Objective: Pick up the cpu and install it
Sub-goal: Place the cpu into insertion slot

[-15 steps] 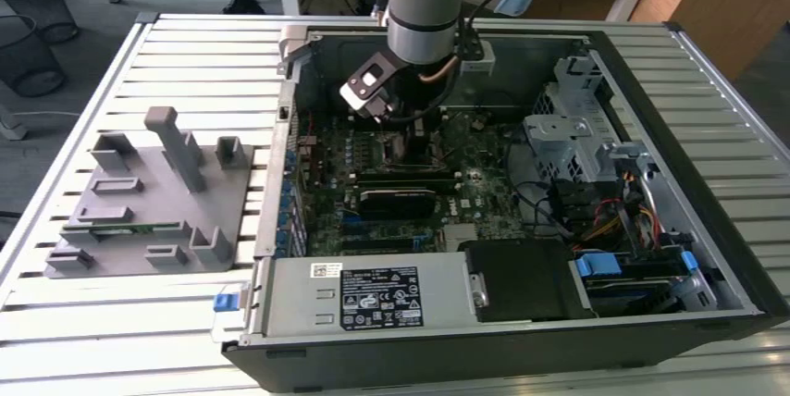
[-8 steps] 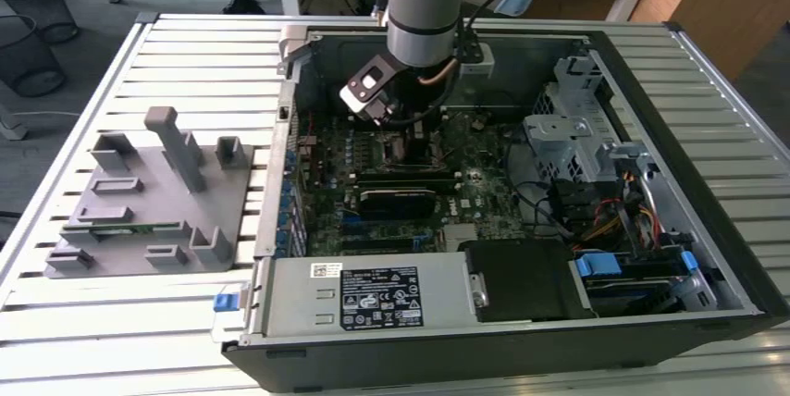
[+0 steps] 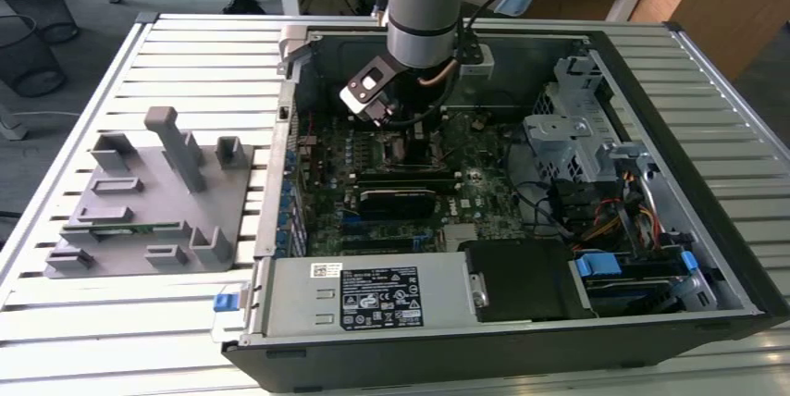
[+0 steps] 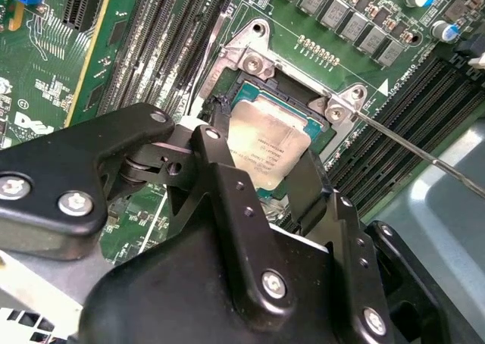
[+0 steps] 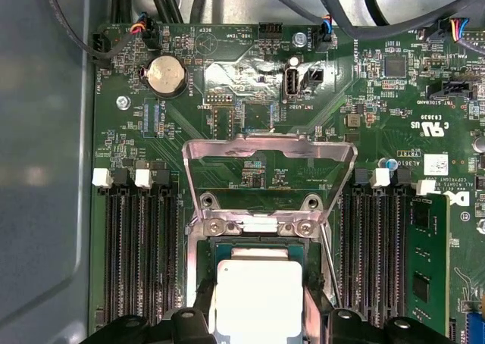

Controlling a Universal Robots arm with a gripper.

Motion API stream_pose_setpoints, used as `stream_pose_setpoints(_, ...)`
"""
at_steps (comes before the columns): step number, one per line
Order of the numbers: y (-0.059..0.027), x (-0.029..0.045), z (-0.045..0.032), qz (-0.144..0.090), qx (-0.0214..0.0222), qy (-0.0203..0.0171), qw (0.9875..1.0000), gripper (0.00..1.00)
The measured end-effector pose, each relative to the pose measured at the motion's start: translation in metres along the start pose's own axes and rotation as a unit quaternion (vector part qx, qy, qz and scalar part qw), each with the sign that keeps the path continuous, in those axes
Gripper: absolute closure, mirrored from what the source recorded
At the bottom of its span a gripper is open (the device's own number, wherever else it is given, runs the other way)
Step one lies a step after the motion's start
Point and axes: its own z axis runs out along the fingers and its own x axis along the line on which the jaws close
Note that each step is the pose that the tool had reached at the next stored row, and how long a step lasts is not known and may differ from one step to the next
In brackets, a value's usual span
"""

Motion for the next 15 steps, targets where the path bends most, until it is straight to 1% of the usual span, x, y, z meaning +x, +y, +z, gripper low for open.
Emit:
stream_pose_setpoints(7, 0.0000, 0.0000, 0.0003, 0.000, 0.0000, 0.0002, 1.0000, 0.45)
stream_pose_setpoints(8, 0.0000, 0.0000, 0.0003, 0.000, -0.0001, 0.0001, 1.0000, 0.39)
stream_pose_setpoints(9, 0.0000, 0.0000, 0.0003, 0.000, -0.0001, 0.0001, 1.0000, 0.39)
stream_pose_setpoints(10, 0.0000, 0.0000, 0.0004, 0.000, 0.0000, 0.0001, 1.0000, 0.33)
stream_pose_setpoints(15, 0.0000, 0.0000, 0.0001, 0.000, -0.0001, 0.0001, 1.0000, 0.33)
